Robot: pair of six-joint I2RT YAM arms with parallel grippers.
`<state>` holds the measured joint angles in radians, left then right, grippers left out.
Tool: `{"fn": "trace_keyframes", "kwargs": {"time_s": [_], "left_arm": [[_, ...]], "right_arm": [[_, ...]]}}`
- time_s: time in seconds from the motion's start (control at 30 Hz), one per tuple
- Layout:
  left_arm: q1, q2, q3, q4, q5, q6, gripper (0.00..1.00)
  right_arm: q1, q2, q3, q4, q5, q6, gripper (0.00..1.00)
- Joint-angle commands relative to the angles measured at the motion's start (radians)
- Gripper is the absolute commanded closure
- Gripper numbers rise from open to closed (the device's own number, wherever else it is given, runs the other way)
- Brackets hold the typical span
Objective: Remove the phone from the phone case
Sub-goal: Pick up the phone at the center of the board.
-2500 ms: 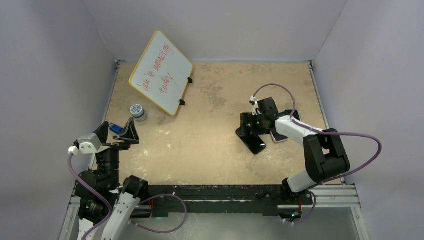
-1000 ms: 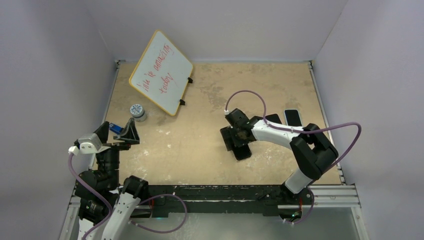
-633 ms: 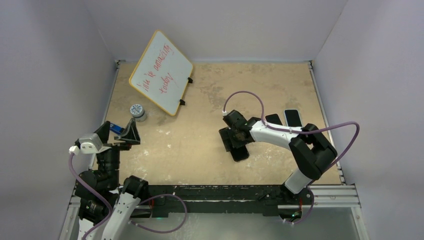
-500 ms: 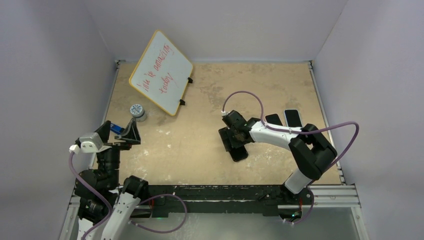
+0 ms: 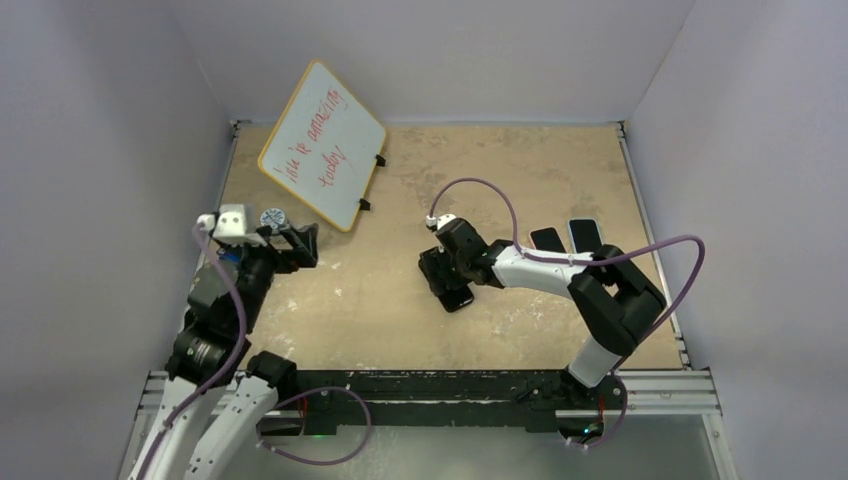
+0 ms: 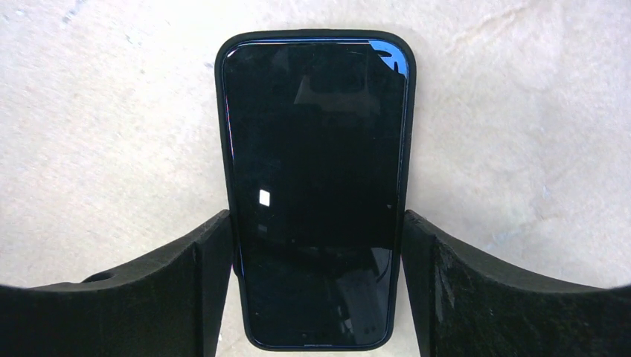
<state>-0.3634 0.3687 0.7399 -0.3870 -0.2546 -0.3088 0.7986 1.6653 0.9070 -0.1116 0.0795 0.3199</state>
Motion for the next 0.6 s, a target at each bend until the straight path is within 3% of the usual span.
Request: {"fn": "trace_keyframes", "kwargs": {"time_s": [0.0, 0.2, 0.57], "left_arm": [[-0.007, 0.140, 0.034, -0.020, 0.164, -0.112, 0.00], [-0.008, 0.311, 0.016, 0.034, 0.351, -0.204, 0.01], [-0.022, 0.548, -0.175, 0.286, 0.523, -0.486, 0.09]], "right_arm": [[0.007, 0.047, -0.032, 0.107, -0.078, -0.014, 0.83], [0.007, 0.011, -0.090, 0.216, -0.169, -0.006, 1.00], [0.008, -0.041, -0.193, 0.383, -0.245, 0.074, 1.00]]}}
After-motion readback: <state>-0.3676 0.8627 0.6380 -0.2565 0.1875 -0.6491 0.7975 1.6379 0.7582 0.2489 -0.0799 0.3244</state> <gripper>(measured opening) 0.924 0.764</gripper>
